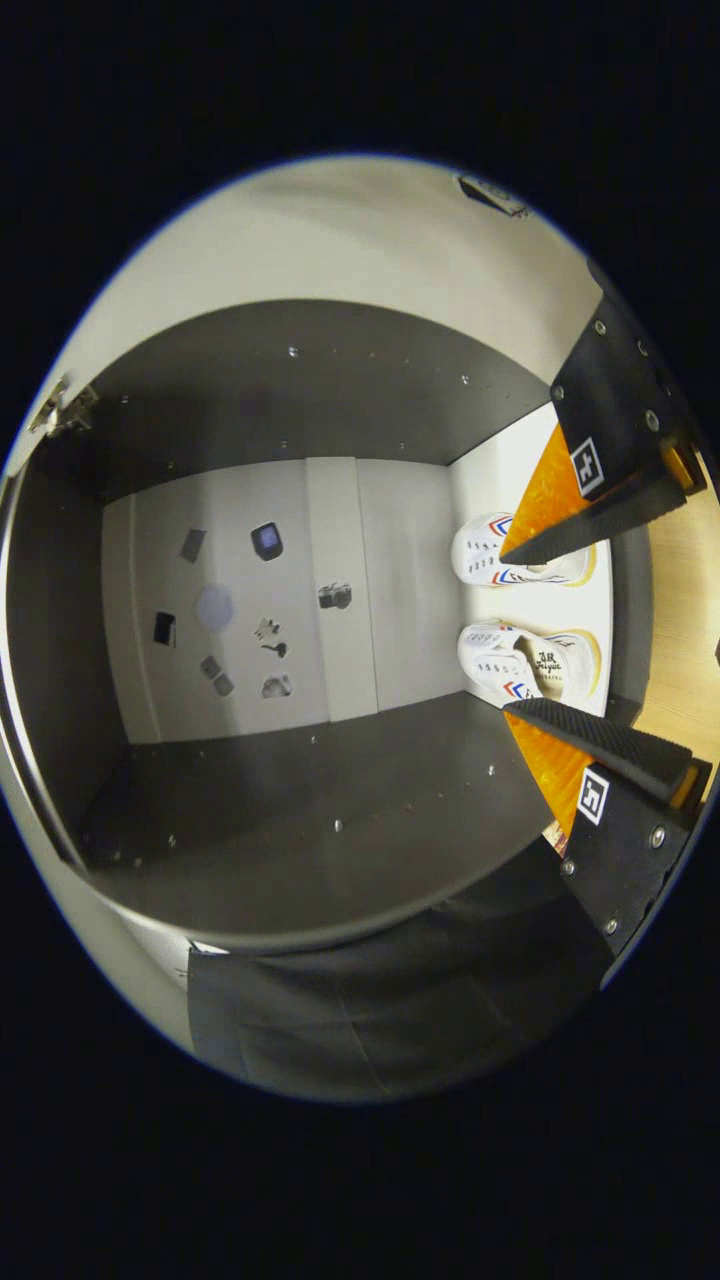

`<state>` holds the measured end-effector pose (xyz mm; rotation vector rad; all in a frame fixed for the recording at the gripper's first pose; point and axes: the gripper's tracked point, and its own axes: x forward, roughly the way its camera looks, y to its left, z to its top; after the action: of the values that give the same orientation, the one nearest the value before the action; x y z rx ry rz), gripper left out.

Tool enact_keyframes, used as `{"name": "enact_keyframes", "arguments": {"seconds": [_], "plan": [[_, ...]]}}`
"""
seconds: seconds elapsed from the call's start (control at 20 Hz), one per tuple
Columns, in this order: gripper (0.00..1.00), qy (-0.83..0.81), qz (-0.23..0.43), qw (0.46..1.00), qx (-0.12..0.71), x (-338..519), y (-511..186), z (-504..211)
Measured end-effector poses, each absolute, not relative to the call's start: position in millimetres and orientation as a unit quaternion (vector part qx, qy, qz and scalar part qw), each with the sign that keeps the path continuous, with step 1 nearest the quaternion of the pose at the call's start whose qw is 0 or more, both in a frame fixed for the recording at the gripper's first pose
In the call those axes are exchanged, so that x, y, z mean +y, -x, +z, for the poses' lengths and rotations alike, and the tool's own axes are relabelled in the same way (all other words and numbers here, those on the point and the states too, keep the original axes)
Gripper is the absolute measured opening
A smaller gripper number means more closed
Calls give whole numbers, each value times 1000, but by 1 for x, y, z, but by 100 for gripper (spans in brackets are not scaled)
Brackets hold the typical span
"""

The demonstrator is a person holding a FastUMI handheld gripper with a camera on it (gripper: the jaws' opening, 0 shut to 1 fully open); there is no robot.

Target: Open the shoe cabinet door, grab the shoes and put them into the shoe cabinet, then close the shoe cabinet door.

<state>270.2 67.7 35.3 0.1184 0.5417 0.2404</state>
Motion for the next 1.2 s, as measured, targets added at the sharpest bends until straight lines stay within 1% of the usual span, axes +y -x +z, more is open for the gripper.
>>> {"name": "enact_keyframes", "arguments": {"seconds": [0.05, 0.15, 0.35, 0.65, 0.8, 0.9, 1.1, 1.2], "plan": [[87, -54, 121, 958, 254, 66, -255, 47], [91, -50, 123, 962, 241, 61, -220, 61], [93, -42, 122, 966, 225, 39, -160, 86], [93, -40, 134, 971, 197, -10, -75, 121], [93, -17, 130, 968, 216, -43, -34, 122], [93, 4, 119, 969, 219, -65, -15, 127], [93, -7, 130, 968, 216, -92, 27, 142], [93, -14, 119, 970, 211, -118, 34, 145]]}}
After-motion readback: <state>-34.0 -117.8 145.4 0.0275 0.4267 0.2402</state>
